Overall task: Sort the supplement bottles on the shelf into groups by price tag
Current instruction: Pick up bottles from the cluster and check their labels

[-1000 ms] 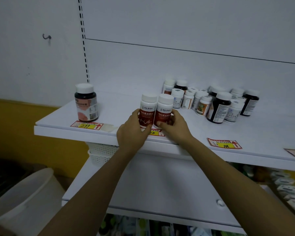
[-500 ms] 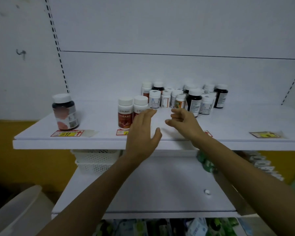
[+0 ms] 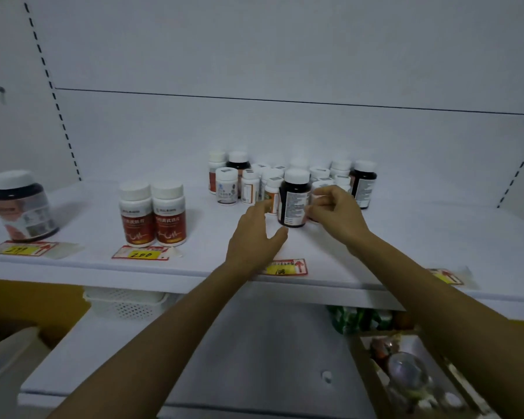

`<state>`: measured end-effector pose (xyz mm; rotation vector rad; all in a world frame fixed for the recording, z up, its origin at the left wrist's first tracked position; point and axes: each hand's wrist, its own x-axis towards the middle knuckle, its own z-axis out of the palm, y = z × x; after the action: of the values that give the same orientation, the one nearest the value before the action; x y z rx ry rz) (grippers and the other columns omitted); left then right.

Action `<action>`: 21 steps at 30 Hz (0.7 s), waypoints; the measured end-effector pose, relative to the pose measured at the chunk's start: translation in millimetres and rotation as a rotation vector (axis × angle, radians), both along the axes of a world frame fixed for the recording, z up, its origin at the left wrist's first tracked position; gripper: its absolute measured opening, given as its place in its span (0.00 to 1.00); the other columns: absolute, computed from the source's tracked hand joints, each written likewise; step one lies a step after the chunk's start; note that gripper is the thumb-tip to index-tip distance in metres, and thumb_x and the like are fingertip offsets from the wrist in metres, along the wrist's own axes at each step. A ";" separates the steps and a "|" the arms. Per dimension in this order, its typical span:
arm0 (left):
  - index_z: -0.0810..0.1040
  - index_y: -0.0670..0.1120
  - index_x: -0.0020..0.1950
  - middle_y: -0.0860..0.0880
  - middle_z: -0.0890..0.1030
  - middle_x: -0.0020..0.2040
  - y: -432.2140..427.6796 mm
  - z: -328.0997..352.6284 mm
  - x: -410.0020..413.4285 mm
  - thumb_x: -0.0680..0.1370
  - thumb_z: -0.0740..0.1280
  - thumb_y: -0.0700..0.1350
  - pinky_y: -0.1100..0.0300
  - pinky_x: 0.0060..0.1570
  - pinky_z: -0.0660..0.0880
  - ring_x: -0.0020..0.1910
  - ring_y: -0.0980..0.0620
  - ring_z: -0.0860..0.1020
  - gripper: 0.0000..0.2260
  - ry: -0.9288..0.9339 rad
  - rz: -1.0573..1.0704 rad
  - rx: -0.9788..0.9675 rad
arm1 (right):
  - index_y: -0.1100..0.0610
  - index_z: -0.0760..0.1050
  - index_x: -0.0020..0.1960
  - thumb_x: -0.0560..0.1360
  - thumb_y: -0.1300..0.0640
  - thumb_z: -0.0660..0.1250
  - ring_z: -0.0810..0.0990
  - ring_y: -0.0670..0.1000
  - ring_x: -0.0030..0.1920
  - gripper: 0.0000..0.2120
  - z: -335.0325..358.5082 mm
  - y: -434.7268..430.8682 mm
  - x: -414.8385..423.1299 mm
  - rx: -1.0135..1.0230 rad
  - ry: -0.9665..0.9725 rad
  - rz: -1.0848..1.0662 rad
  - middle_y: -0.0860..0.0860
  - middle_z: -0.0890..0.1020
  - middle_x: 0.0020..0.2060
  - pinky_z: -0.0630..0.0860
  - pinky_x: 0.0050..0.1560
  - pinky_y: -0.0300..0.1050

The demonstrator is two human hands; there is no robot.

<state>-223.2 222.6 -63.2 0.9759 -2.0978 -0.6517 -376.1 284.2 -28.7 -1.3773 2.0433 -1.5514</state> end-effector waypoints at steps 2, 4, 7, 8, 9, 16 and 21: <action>0.62 0.51 0.71 0.51 0.68 0.70 0.2 -0.2 -13.0 0.75 0.66 0.53 0.49 0.65 0.70 0.67 0.50 0.69 0.26 0.001 0.026 0.024 | 0.57 0.72 0.60 0.72 0.60 0.70 0.79 0.50 0.50 0.18 8.5 -11.3 -8.7 -0.006 0.097 0.022 0.52 0.79 0.51 0.76 0.52 0.43; 0.62 0.51 0.71 0.50 0.68 0.71 3.2 0.4 -22.6 0.75 0.66 0.53 0.49 0.65 0.70 0.67 0.50 0.69 0.27 -0.001 0.061 0.033 | 0.58 0.71 0.61 0.72 0.57 0.71 0.77 0.50 0.52 0.20 15.9 -25.4 -14.5 -0.024 0.210 0.018 0.52 0.78 0.54 0.73 0.51 0.41; 0.62 0.50 0.71 0.50 0.68 0.70 4.6 6.1 -30.7 0.75 0.66 0.53 0.50 0.65 0.69 0.67 0.50 0.70 0.27 0.005 0.093 0.027 | 0.57 0.68 0.65 0.71 0.51 0.71 0.74 0.53 0.58 0.26 21.7 -46.1 -16.7 -0.045 0.320 0.021 0.55 0.74 0.60 0.73 0.56 0.45; 0.61 0.50 0.71 0.50 0.69 0.70 4.3 9.4 -31.8 0.75 0.66 0.52 0.50 0.65 0.69 0.67 0.50 0.70 0.27 0.015 0.089 0.017 | 0.57 0.66 0.66 0.71 0.50 0.71 0.73 0.54 0.60 0.28 22.3 -52.2 -16.6 -0.040 0.335 0.025 0.56 0.73 0.61 0.72 0.58 0.47; 0.61 0.49 0.72 0.49 0.69 0.70 3.2 12.5 -32.6 0.75 0.67 0.52 0.50 0.65 0.69 0.67 0.49 0.70 0.28 0.030 0.082 -0.001 | 0.57 0.65 0.67 0.71 0.50 0.71 0.72 0.55 0.61 0.29 22.8 -57.4 -16.2 -0.031 0.342 0.027 0.56 0.72 0.63 0.71 0.58 0.47; 0.57 0.49 0.74 0.49 0.69 0.71 -8.9 26.3 -34.1 0.76 0.67 0.49 0.58 0.61 0.69 0.66 0.52 0.70 0.30 0.163 0.048 -0.021 | 0.56 0.66 0.66 0.68 0.54 0.74 0.76 0.53 0.58 0.31 21.4 -62.3 -19.8 -0.114 0.074 0.028 0.54 0.77 0.60 0.75 0.58 0.49; 0.70 0.47 0.67 0.50 0.76 0.63 0.6 41.9 -34.5 0.80 0.58 0.49 0.71 0.49 0.70 0.56 0.59 0.74 0.16 0.467 0.028 0.124 | 0.55 0.68 0.66 0.70 0.60 0.73 0.78 0.44 0.48 0.27 54.7 -28.0 -20.3 -0.288 -0.247 0.174 0.51 0.78 0.54 0.77 0.44 0.32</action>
<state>-257.6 223.2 -21.4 0.8221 -1.6458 -0.9075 -396.4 256.1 26.0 -1.3355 1.5618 -1.8834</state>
